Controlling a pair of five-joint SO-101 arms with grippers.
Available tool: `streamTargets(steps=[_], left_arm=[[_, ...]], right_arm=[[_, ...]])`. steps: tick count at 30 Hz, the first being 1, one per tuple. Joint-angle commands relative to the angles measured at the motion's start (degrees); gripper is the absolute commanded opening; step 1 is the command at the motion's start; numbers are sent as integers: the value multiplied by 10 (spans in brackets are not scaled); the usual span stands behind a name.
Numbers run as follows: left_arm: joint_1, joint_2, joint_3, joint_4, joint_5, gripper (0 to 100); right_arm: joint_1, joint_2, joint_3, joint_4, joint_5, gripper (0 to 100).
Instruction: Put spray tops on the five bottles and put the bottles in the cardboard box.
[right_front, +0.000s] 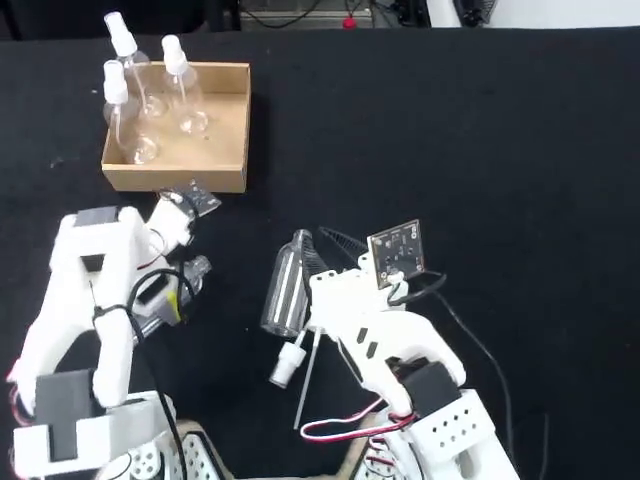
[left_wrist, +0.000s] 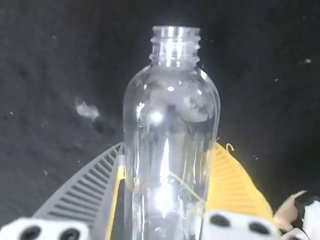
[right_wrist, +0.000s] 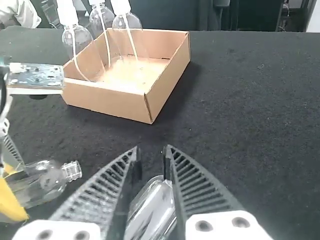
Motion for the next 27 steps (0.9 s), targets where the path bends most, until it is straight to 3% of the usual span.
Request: streamTargets(steps=[1,9,14,21,27], left_arm=[[-10,-33,-2,3,18,196],[7,-33,0,2,35,198],[7,-36,-4,2,49,309],[6,-34,-33,4,46,309],[6,-33,-6,-4,-9,309]], right_arm=[[12,-10,-5,-12,-2,83],[12,-10,-4,-12,-2,83],[12,-10,-3,-12,-2,83],[12,-10,-3,-12,-2,83],[13,-10,-3,-12,-2,83]])
